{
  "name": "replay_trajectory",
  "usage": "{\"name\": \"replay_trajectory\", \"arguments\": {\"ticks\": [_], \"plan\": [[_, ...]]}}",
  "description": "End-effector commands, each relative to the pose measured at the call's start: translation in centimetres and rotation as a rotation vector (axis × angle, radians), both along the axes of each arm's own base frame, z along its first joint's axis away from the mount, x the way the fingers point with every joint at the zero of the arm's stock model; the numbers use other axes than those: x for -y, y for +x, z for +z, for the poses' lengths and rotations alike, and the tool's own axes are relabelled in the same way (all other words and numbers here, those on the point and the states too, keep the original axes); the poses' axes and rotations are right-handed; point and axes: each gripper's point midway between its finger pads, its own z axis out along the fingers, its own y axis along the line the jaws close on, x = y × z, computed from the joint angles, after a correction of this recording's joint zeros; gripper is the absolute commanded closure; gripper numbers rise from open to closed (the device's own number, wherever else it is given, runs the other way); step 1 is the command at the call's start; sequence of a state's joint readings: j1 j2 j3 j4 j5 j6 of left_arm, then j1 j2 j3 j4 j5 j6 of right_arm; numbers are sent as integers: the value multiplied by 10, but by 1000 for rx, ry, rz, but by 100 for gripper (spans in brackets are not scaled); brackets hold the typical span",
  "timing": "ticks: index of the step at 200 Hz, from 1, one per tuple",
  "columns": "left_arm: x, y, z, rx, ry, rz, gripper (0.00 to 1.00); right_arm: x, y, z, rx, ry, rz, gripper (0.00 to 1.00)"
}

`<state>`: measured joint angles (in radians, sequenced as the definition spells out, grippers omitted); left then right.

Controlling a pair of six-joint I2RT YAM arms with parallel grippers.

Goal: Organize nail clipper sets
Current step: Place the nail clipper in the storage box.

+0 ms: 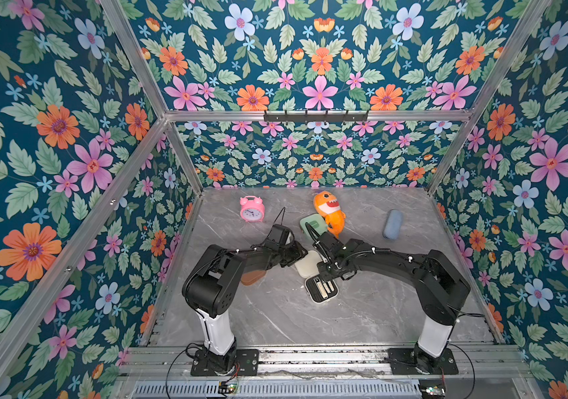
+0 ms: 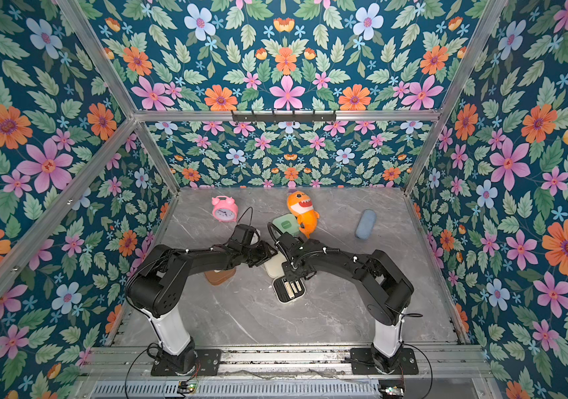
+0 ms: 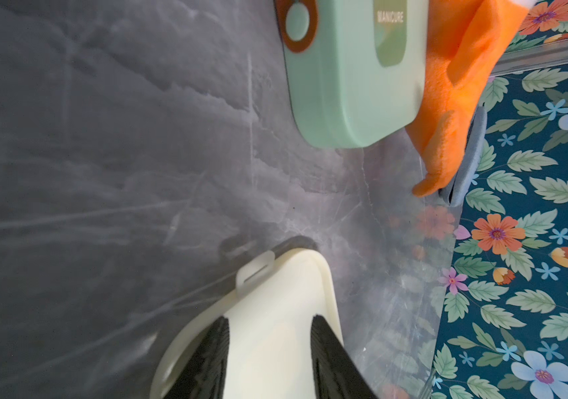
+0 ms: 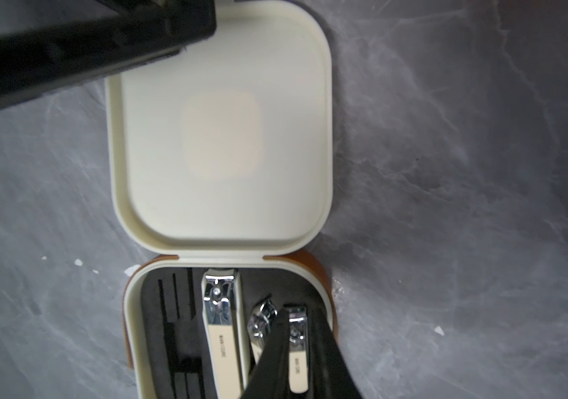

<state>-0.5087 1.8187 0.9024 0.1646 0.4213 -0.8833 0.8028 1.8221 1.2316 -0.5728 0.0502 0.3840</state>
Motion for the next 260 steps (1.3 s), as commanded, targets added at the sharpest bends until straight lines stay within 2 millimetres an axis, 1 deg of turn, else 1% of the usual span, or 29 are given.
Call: {"name": "replay_trajectory", "arguments": {"ticks": [1, 69, 105, 131, 159, 177, 196, 222, 260], "plan": [[-5, -7, -8, -33, 33, -4, 57, -2, -4, 0, -19, 13, 4, 86], [-5, -6, -7, -32, 36, -4, 57, 8, -17, -22, -64, -1, -18, 89], [-5, -6, -7, -34, 35, -5, 57, 11, -21, -27, -74, -4, -25, 90], [-5, -5, -6, -30, 36, -5, 57, 10, -18, -18, -60, -1, -29, 90], [-5, -5, -5, -28, 36, -5, 57, 5, -10, 0, -28, 12, -23, 88], [-5, -5, -5, -29, 37, -5, 57, 0, -7, 11, -15, 31, -12, 87], [-5, -6, -5, -29, 37, -5, 57, -7, -9, 19, -22, 73, 6, 84], [-5, -6, -5, -29, 37, -6, 57, -11, -14, 18, -51, 89, 24, 85], [-6, -5, -6, -31, 38, -4, 57, -12, -19, 10, -84, 89, 32, 90]]}}
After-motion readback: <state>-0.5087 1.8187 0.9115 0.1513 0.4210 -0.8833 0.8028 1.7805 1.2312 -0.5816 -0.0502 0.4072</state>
